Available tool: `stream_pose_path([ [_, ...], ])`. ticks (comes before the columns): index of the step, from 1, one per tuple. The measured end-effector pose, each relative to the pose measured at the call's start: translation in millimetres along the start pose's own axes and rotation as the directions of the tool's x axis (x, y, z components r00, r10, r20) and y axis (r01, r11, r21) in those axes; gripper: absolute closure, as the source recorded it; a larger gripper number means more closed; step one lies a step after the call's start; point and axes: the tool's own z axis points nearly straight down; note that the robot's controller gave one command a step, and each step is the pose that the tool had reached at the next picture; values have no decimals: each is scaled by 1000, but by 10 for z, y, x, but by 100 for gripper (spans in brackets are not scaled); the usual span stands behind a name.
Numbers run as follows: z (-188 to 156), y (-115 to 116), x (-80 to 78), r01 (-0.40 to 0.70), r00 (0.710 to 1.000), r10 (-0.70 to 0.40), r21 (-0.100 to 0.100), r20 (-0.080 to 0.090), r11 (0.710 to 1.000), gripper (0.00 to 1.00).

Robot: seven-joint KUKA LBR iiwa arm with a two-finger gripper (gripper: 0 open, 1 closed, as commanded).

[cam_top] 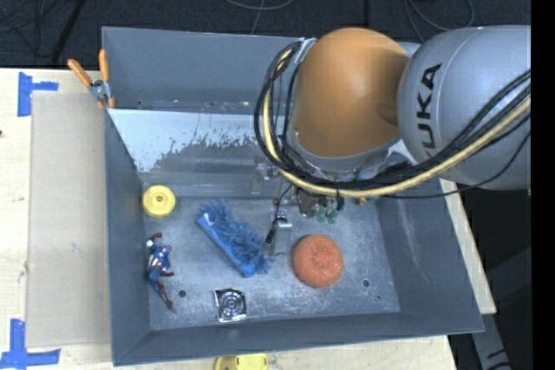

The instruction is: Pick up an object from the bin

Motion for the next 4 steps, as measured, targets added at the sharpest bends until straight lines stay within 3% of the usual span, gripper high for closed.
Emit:
stream_pose_path([
  [1,-46,-10,-15,-5,1000,5,-1,8,1000,0],
  [2,712,-66,-244,-25,1000,25,-2,13,1000,0],
  [3,990,-135,-363,-234,972,234,-1,3,972,0],
  [4,1014,-109,-452,-300,954,300,-3,8,954,0],
])
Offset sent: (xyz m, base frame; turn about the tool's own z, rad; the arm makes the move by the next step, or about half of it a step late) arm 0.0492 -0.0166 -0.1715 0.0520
